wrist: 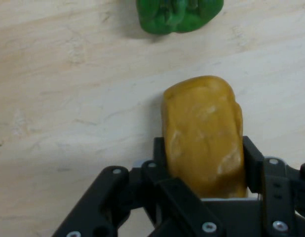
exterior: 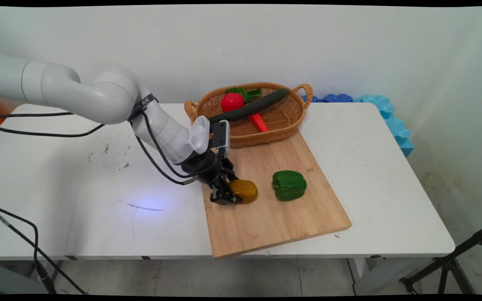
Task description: Place the picked object in the vegetable basket
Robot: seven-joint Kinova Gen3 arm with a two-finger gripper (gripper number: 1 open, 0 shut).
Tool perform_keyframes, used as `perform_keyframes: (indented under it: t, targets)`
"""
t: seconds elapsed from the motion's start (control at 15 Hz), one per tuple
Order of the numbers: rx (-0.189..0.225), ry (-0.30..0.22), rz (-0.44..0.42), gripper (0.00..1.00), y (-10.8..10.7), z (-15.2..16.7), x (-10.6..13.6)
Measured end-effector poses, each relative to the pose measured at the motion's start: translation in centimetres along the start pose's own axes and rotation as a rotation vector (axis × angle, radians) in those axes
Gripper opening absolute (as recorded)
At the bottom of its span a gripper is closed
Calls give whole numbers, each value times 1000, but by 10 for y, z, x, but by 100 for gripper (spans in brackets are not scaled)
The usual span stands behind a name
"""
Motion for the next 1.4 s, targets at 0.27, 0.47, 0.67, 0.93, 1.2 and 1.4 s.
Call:
perform_keyframes:
  t: [0.27, 0.47, 0.67, 0.93, 1.2, 1.4]
  targets:
    - [-14, 19, -10, 0, -5, -14, 11]
    - [-20, 34, -27, 0, -13, -34, 27]
    - [-9, 54, -91, 0, -27, -68, 49]
    - [7, 78, -186, 0, -46, -94, 78]
    - [39, 86, -274, 0, -70, -103, 106]
    - [70, 77, -320, 0, -89, -99, 121]
